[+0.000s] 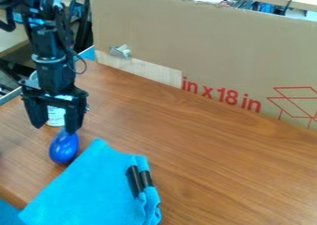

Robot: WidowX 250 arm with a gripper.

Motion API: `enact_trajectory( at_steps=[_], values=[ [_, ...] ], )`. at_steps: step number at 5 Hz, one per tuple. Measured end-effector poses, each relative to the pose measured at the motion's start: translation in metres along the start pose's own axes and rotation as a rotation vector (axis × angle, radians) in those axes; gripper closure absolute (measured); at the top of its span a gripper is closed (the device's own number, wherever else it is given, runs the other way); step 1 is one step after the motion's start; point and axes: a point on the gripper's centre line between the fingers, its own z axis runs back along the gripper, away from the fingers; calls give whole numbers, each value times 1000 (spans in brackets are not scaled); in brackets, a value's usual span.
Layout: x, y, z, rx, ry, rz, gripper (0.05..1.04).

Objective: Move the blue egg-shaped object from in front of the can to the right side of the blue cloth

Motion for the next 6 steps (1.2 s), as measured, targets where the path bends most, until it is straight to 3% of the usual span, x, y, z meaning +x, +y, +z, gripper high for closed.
enact_trajectory(
  at_steps=[1, 2, 3, 4, 5, 6],
  values=[
    [3, -1, -15, -5, 15, 19, 83],
    [0, 4, -28, 41, 59, 65, 83],
    [-4, 6, -42, 62, 96, 78, 138],
    [-4, 4, -42, 64, 82, 76, 278],
    [-13, -2, -33, 34, 82, 63, 278],
    [-12, -25, 17, -21, -37, -22, 278]
  ],
)
